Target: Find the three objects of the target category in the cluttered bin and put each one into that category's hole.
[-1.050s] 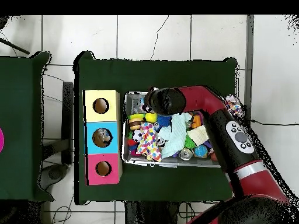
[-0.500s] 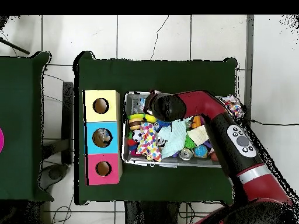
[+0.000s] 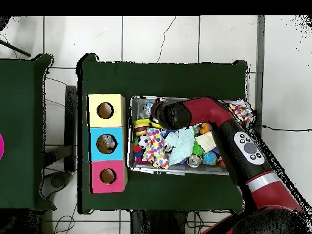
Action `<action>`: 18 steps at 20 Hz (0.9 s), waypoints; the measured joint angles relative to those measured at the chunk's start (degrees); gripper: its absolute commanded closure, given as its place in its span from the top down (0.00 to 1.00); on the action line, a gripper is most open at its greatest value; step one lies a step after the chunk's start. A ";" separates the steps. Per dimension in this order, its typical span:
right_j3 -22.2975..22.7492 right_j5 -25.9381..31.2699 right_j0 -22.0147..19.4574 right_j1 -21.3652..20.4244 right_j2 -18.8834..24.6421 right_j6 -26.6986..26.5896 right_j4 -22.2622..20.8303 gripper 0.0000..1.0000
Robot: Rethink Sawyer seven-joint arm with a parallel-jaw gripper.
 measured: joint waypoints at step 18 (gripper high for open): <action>-0.08 -1.91 0.12 3.85 -0.01 0.00 -1.96 1.00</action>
